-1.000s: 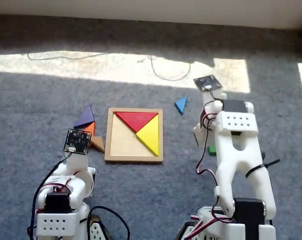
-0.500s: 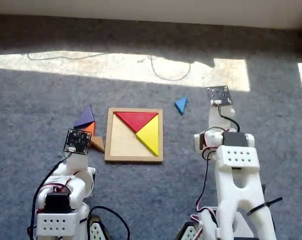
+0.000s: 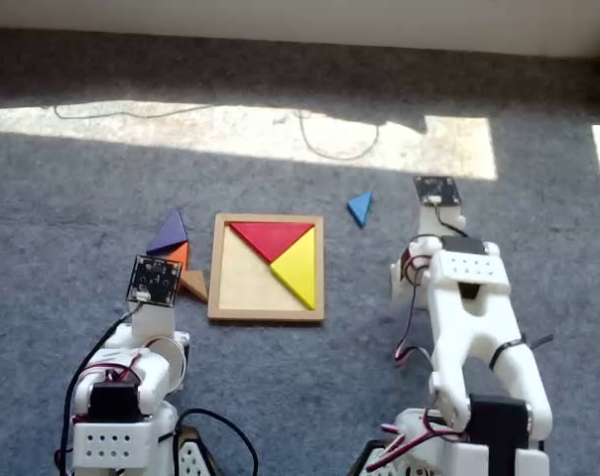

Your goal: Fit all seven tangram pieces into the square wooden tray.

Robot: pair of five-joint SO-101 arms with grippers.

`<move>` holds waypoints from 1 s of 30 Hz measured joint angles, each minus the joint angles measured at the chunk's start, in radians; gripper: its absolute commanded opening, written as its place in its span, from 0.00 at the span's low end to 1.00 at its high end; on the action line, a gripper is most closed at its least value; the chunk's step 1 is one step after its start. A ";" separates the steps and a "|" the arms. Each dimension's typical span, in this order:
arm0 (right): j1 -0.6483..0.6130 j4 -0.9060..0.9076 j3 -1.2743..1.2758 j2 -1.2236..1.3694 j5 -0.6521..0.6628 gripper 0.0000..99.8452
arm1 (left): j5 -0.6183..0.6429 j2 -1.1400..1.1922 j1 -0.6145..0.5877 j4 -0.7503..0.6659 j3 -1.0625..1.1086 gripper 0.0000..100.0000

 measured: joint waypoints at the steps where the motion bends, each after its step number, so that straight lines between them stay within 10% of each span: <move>1: 0.008 0.000 -0.025 0.037 0.000 0.31 | 0.000 0.000 0.000 0.000 0.000 0.01; 14: 0.032 -0.025 -0.137 0.241 0.054 0.00 | 0.000 0.000 0.000 0.000 0.000 0.01; 30: -0.247 0.069 -0.068 -0.244 0.130 0.01 | 0.000 0.000 0.000 0.000 0.000 0.01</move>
